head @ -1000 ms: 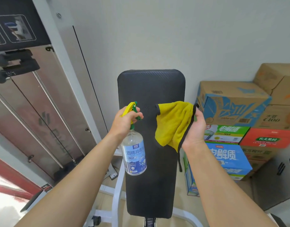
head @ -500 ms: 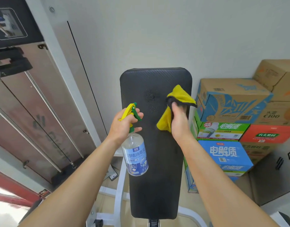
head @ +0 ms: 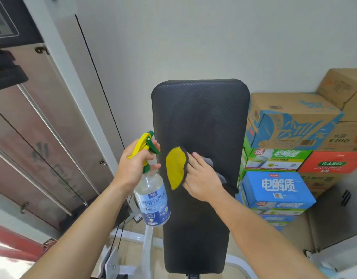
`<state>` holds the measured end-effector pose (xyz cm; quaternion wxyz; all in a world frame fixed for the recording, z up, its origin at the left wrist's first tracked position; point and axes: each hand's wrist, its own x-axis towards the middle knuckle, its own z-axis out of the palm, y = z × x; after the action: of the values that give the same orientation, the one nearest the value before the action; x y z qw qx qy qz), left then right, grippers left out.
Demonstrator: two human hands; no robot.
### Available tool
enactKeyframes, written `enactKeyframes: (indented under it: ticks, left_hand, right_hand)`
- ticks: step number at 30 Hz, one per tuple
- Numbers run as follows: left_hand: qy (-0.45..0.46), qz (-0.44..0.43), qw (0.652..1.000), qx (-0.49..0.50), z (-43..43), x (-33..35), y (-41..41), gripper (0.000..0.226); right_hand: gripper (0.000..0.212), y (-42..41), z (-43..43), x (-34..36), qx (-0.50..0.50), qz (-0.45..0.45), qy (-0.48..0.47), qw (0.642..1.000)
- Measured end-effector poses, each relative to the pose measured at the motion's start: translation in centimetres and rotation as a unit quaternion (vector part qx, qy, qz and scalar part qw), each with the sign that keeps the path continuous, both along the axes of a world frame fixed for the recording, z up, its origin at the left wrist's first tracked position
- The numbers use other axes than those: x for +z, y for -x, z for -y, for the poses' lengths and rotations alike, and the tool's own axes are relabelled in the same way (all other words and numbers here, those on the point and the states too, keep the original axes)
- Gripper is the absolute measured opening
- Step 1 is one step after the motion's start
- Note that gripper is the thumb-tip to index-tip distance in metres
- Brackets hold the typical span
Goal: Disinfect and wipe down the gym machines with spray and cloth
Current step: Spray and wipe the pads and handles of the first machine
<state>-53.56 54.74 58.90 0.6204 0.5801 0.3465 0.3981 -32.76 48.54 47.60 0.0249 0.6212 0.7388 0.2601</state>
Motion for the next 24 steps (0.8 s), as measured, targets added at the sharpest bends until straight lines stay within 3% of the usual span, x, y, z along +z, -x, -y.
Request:
enactKeyframes:
  ticks: [4,7,10,14,19,24]
  left_hand:
    - [0.005,-0.012,1.000,-0.012,-0.4,-0.1,0.6,0.035]
    - [0.007,-0.003,1.000,-0.007,-0.2,0.3,0.7,0.036]
    - [0.005,0.002,1.000,0.000,-0.1,0.8,0.9,0.035]
    - [0.011,0.009,1.000,0.004,-0.3,1.0,0.9,0.035]
    - [0.011,0.005,1.000,-0.008,-0.5,0.6,0.6,0.036]
    - [0.017,0.014,1.000,-0.007,-0.5,0.8,0.5,0.037]
  right_hand:
    - [0.056,-1.2,-0.1,3.0,-0.029,0.030,-0.031,0.999]
    - [0.056,-3.9,-3.3,10.9,-0.136,-0.020,-0.158,0.978]
    - [0.050,-5.6,-5.5,16.5,-0.203,-0.054,-0.207,0.955]
    - [0.041,-2.7,-5.3,12.1,-0.131,-0.024,-0.207,0.969]
    - [0.049,0.2,-0.9,1.0,-0.023,0.018,-0.054,0.998]
    - [0.050,-1.1,-3.4,6.5,0.002,0.066,-0.106,0.992]
